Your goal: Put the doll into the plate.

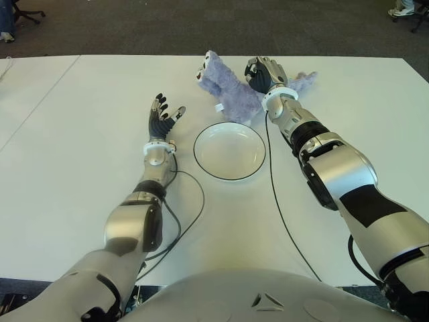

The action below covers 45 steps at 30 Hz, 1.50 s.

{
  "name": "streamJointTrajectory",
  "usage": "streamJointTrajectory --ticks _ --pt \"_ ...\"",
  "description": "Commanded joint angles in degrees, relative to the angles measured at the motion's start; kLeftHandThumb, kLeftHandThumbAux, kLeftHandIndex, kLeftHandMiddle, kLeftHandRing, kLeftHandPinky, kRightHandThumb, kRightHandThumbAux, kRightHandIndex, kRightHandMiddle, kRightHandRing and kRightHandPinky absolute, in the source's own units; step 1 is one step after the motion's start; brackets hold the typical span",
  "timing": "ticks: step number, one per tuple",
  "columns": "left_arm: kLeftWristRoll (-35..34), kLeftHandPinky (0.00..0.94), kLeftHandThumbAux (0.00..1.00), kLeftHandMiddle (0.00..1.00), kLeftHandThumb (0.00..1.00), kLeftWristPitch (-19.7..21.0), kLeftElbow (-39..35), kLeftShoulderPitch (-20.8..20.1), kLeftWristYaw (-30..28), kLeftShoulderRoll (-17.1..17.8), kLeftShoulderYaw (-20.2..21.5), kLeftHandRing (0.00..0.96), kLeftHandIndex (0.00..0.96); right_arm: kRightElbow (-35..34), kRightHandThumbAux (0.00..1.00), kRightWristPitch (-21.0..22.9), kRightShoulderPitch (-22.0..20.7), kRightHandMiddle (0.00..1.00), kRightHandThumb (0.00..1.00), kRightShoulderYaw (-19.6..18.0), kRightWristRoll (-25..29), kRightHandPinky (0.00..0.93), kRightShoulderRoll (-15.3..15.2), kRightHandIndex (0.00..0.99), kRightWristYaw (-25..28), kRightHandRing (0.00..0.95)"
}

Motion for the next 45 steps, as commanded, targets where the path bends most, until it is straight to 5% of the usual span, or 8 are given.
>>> streamJointTrajectory --ticks 1,17,28,32,34,35,37,45 --pt "0.65 0.124 0.682 0.111 0.056 7.7 7.91 12.91 0.66 -3.77 -0.44 0.114 0.063 -0.12 0.711 -1.33 1.71 0.807 0.719 -1.29 1.49 0.775 0.61 0.44 -0.32 0.805" --pt "0.58 0.133 0.733 0.109 0.035 8.24 7.92 12.78 1.14 -4.22 -0.38 0.115 0.065 -0.51 0.711 -3.57 1.77 0.827 0.715 -1.68 1.68 0.813 -1.29 0.44 -0.28 0.826" --pt "0.79 0.127 0.704 0.104 0.035 7.96 7.92 12.71 0.88 -4.23 -0.63 0.111 0.064 -0.32 0.712 -4.77 1.66 0.755 0.708 -2.73 3.02 0.607 -3.77 0.436 4.85 0.744" --pt "0.71 0.129 0.696 0.108 0.045 7.5 7.88 12.76 0.83 -4.25 -0.53 0.113 0.065 -0.18 0.713 -4.0 1.6 0.669 0.691 -2.93 3.41 0.528 -4.46 0.425 9.77 0.64" --pt "0.64 0.126 0.692 0.109 0.052 7.65 7.9 12.74 0.67 -4.24 -0.47 0.114 0.063 -0.23 0.718 -3.85 1.96 0.488 0.676 -1.95 2.74 0.381 -5.25 0.41 13.59 0.457" --pt "0.58 0.127 0.694 0.111 0.055 7.71 7.9 12.72 0.6 -4.25 -0.42 0.113 0.064 -0.32 0.564 -4.0 2.2 0.385 0.366 -1.31 2.28 0.298 -5.6 0.249 15.08 0.364" --pt "0.59 0.125 0.691 0.112 0.055 7.64 7.9 12.74 0.66 -4.26 -0.41 0.113 0.065 -0.5 0.509 -4.29 2.35 0.331 0.259 0.05 1.2 0.269 -6.05 0.169 17.29 0.322" --pt "0.74 0.126 0.673 0.119 0.035 7.74 7.92 12.79 0.72 -4.26 -0.55 0.117 0.069 -0.29 0.462 -2.71 0.91 0.167 0.237 4.07 -1.99 0.197 -6.86 0.048 23.79 0.208"
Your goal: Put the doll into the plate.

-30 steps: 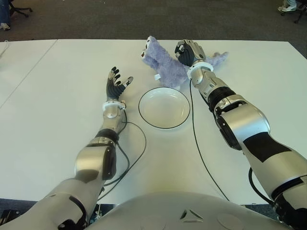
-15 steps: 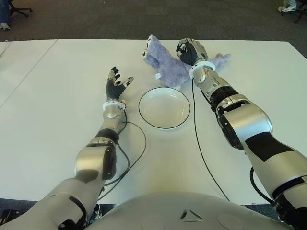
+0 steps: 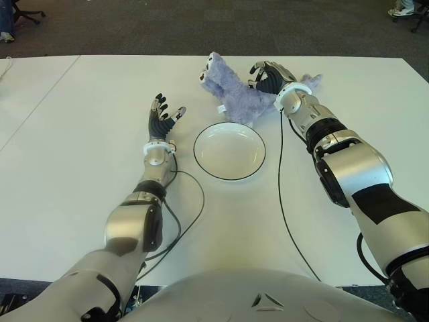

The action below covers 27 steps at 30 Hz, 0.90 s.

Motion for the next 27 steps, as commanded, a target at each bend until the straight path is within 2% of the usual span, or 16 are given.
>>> streamJointTrajectory --ticks 1,2,7,11,20,27 --pt "0.71 0.127 0.672 0.124 0.034 7.76 7.93 12.78 0.46 -4.21 -0.58 0.119 0.073 0.28 0.442 1.38 0.62 0.117 0.216 3.82 -2.93 0.182 -0.9 0.023 7.44 0.179" --pt "0.68 0.124 0.668 0.125 0.033 7.79 7.93 12.77 0.41 -4.2 -0.55 0.12 0.075 0.3 0.423 1.6 0.48 0.074 0.198 4.19 -3.18 0.156 -0.97 0.005 8.21 0.148" --pt "0.66 0.121 0.662 0.124 0.033 7.67 7.92 12.77 0.24 -4.17 -0.53 0.118 0.076 0.39 0.382 2.54 -0.16 0.004 0.176 5.44 -4.0 0.081 -1.24 0.0 12.3 0.067" --pt "1.04 0.111 0.656 0.117 0.039 7.38 7.92 12.88 0.84 -4.24 -0.85 0.111 0.073 0.61 0.324 3.0 -0.73 0.0 0.189 6.46 -4.37 0.002 -1.56 0.0 17.62 0.001" --pt "0.29 0.127 0.681 0.123 0.043 8.42 7.94 12.76 0.3 -4.49 -0.28 0.119 0.076 1.02 0.259 3.72 -0.94 0.0 0.254 9.66 -6.35 0.0 -2.47 0.0 27.43 0.0" --pt "0.05 0.145 0.676 0.14 0.028 7.71 7.85 12.93 0.26 -4.75 -0.05 0.133 0.093 0.83 0.231 3.15 -0.17 0.0 0.261 12.83 -8.61 0.0 -3.24 0.0 29.21 0.0"
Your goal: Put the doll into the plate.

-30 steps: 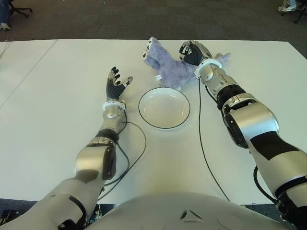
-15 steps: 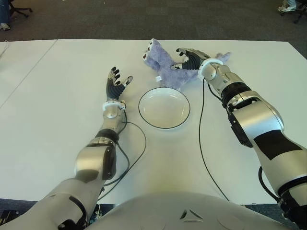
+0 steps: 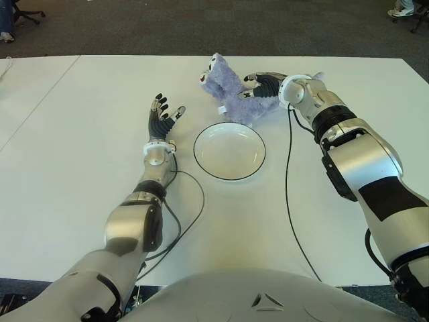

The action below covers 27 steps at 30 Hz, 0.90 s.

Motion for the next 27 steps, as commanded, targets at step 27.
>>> streamJointTrajectory --ticks 27 --pt "-1.82 0.111 0.509 0.154 0.0 6.54 7.67 13.37 -2.98 -5.05 1.11 0.135 0.109 2.27 0.203 -0.02 8.55 0.0 0.252 8.51 -4.26 0.0 -2.67 0.0 7.32 0.0"
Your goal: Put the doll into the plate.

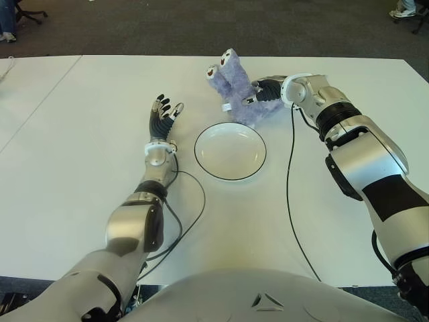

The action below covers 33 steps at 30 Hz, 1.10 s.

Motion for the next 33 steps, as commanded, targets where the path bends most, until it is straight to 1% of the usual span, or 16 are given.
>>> streamJointTrajectory --ticks 1,3,5,13,17,19,21,22,26,27,28,29,31,32,33 --pt "-0.94 0.107 0.502 0.151 0.0 6.63 7.69 13.36 -2.23 -4.52 0.72 0.131 0.107 3.09 0.201 0.03 8.74 0.0 0.257 2.79 -2.46 0.0 -1.05 0.0 5.46 0.0" --pt "-1.0 0.106 0.5 0.15 0.0 6.81 7.7 13.36 -2.31 -4.48 0.63 0.13 0.107 3.09 0.201 -0.11 9.15 0.0 0.258 2.92 -2.41 0.0 -1.07 0.0 5.49 0.0" --pt "-0.89 0.103 0.487 0.15 0.0 6.95 7.71 13.39 -2.35 -4.39 0.46 0.127 0.099 3.1 0.2 -0.34 10.07 0.0 0.286 3.13 -2.45 0.0 -1.05 0.0 5.1 0.0" --pt "-0.52 0.101 0.465 0.129 0.0 6.11 7.61 13.68 -2.86 -4.35 0.02 0.117 0.081 2.82 0.231 -1.28 12.04 0.0 0.348 2.53 -1.56 0.0 -0.93 0.0 1.53 0.0" --pt "-0.46 0.108 0.468 0.119 0.0 6.16 7.63 13.8 -2.62 -4.29 0.0 0.111 0.07 2.54 0.269 -1.96 14.32 0.0 0.357 0.83 -0.08 0.0 -0.1 0.0 -5.58 0.0" --pt "-0.47 0.106 0.47 0.115 0.0 6.11 7.63 13.83 -2.61 -4.27 0.01 0.109 0.065 2.56 0.294 -2.17 15.03 0.0 0.356 0.37 0.22 0.027 0.25 0.0 -7.74 0.0" --pt "-0.46 0.103 0.471 0.113 0.0 6.07 7.64 13.86 -2.76 -4.22 -0.01 0.107 0.062 2.58 0.311 -2.15 16.13 0.0 0.354 -0.15 0.57 0.033 0.92 0.0 -10.79 0.0" --pt "-0.46 0.099 0.472 0.11 0.0 6.05 7.64 13.89 -2.83 -4.2 -0.02 0.105 0.058 2.59 0.333 -2.18 16.49 0.0 0.354 -0.31 0.71 0.037 1.14 0.0 -11.83 0.0" --pt "-0.45 0.097 0.474 0.108 0.0 5.99 7.65 13.94 -3.0 -4.12 -0.04 0.103 0.056 2.55 0.357 -2.17 17.27 0.0 0.355 -1.16 1.41 0.054 1.6 0.0 -14.29 0.0" --pt "-0.44 0.097 0.477 0.108 0.0 5.93 7.66 14.0 -3.08 -4.07 -0.05 0.103 0.054 2.54 0.376 -1.76 17.92 0.016 0.36 -1.75 1.87 0.077 2.2 0.01 -15.62 0.021" --pt "-0.43 0.096 0.481 0.106 0.0 5.9 7.67 14.04 -3.13 -4.04 -0.05 0.101 0.05 2.55 0.41 -1.47 18.4 0.092 0.383 -2.19 2.17 0.149 2.64 0.055 -16.6 0.102" --pt "-0.38 0.096 0.482 0.105 0.0 5.92 7.69 14.06 -3.15 -3.98 -0.09 0.101 0.049 2.59 0.418 -0.86 18.94 0.111 0.389 -2.72 2.59 0.167 3.32 0.067 -17.74 0.123" --pt "-0.33 0.094 0.481 0.107 0.0 5.94 7.71 14.1 -3.17 -3.91 -0.12 0.102 0.05 2.67 0.446 -0.28 19.36 0.178 0.431 -3.14 2.94 0.24 3.96 0.143 -18.76 0.193" --pt "-0.27 0.094 0.481 0.107 0.0 5.97 7.72 14.14 -3.19 -3.87 -0.18 0.102 0.05 2.74 0.449 0.09 19.52 0.186 0.436 -3.38 3.16 0.248 4.31 0.151 -19.26 0.201" --pt "-0.2 0.084 0.478 0.106 0.0 6.07 7.73 14.17 -3.16 -3.83 -0.24 0.1 0.049 2.97 0.455 0.61 20.05 0.205 0.447 -3.59 3.26 0.269 4.82 0.181 -20.12 0.218"
